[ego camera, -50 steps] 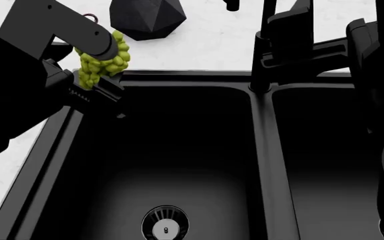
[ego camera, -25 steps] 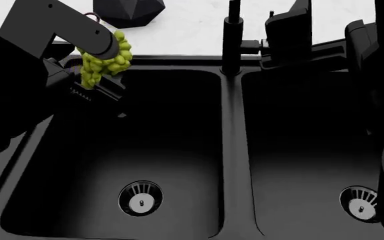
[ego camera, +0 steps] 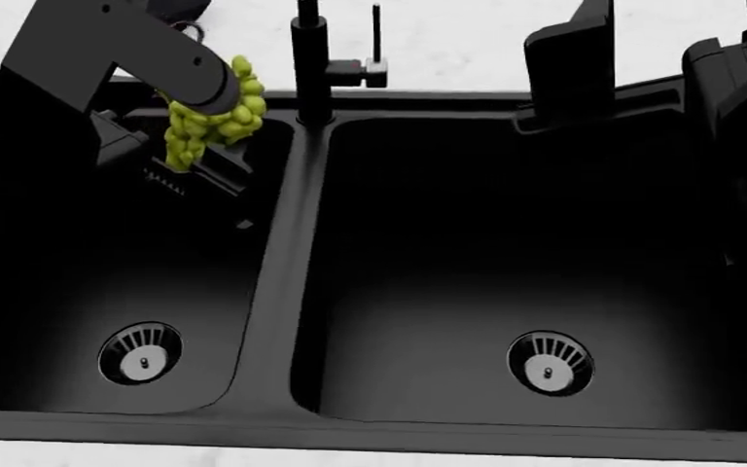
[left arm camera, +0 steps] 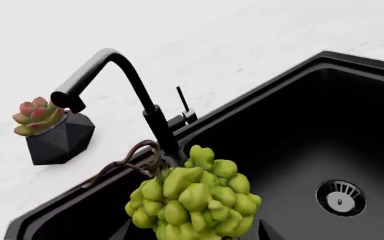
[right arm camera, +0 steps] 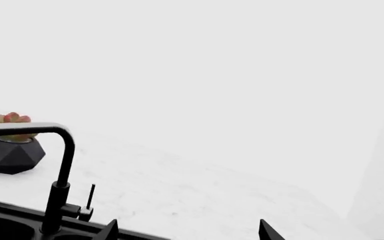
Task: Pick the grape from the sink and place it on the plate located on the counter
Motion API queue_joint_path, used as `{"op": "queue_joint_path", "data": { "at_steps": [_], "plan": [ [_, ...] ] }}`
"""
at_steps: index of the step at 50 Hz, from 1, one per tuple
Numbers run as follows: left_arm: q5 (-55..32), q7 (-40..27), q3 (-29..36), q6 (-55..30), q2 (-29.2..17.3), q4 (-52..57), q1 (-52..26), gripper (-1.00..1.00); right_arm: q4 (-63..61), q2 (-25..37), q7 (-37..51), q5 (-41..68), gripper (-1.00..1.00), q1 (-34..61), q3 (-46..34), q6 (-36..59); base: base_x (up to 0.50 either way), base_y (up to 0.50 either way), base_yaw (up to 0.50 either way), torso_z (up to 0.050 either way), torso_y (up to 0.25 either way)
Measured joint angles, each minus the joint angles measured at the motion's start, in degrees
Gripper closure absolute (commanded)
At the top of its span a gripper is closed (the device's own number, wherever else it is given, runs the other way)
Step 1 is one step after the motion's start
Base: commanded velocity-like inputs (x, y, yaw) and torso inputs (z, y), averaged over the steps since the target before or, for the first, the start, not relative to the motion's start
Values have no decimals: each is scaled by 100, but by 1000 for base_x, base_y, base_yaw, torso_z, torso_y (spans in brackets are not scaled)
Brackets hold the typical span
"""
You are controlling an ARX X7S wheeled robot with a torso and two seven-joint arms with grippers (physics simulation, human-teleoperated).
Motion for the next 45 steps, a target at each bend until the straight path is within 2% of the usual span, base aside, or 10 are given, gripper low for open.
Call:
{"op": "queue_joint_path", "data": {
  "at_steps": [45],
  "plan": [
    [95,101,22,2,71,-49,-51,100,96,250,185,264,-100,2,-213,-333,-66,-500,0,0,0]
  ]
}}
